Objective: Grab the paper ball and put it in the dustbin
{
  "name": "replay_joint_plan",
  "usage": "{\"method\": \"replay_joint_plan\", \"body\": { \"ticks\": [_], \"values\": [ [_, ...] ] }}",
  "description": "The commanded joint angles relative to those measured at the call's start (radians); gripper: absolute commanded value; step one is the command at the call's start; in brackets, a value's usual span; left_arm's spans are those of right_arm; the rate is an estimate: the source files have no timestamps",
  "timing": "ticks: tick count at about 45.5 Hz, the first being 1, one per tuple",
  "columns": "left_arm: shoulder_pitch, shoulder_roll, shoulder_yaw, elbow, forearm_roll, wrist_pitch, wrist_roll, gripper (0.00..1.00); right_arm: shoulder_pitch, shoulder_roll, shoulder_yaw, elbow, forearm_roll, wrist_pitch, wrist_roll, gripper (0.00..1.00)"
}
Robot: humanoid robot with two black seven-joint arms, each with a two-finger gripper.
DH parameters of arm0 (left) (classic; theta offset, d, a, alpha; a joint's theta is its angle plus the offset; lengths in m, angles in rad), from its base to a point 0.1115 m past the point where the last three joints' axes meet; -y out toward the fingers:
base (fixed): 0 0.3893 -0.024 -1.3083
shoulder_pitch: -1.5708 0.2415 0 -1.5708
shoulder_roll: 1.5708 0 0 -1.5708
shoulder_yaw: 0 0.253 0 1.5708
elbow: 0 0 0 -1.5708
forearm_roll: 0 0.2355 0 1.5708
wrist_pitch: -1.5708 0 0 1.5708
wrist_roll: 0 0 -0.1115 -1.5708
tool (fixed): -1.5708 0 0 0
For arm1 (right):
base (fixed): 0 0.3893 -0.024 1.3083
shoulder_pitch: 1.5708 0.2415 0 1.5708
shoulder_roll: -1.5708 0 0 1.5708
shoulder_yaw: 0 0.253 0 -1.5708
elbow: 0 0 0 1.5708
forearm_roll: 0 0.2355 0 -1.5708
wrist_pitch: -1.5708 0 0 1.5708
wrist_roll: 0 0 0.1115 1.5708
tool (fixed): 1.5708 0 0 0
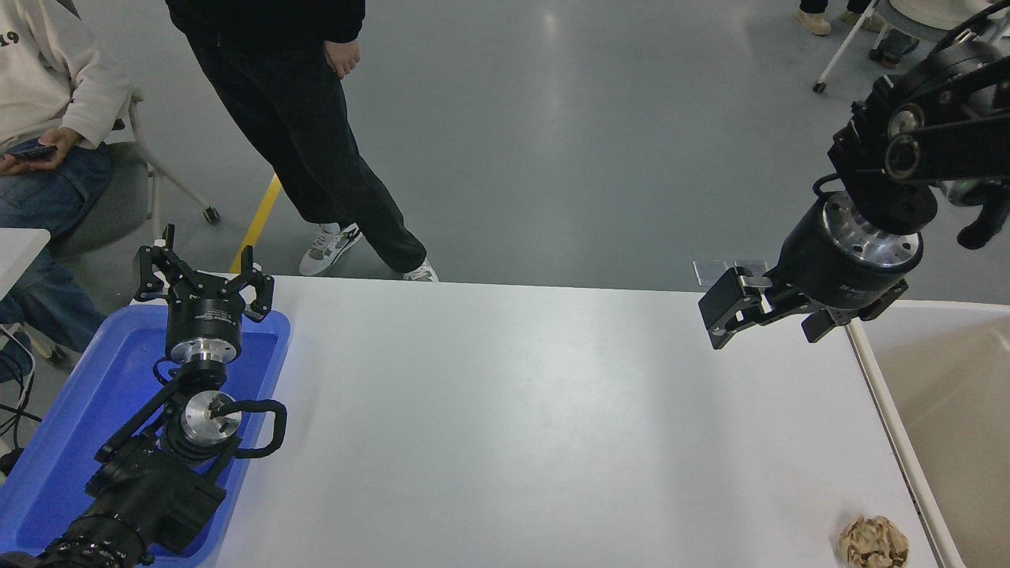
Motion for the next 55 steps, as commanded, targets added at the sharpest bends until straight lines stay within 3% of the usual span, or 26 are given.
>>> {"method": "replay_joint_plan", "body": {
  "ticks": [1,28,37,55],
  "values": [
    [0.0,-0.003,-0.002,0.0,0.001,0.001,0.0,0.99,-0.008,-0.013,0.0,0.0,-0.004,0.0,0.0,1.0],
    [0.0,-0.001,0.0,0.0,0.0,0.001,0.0,0.99,-0.029,-0.165,-0.001,0.003,-0.108,0.004,0.0,1.0],
    [0.0,-0.001,0.0,0.001,0.0,-0.001,0.0,0.99,-0.031,-0.291,-0.027,0.01,-0.194,0.012,0.0,1.0],
    [0.0,0.0,0.0,0.001,0.0,-0.001,0.0,0.99,-0.049,-0.686,-0.038,0.038,-0.526,0.093,-0.005,1.0]
  ]
}}
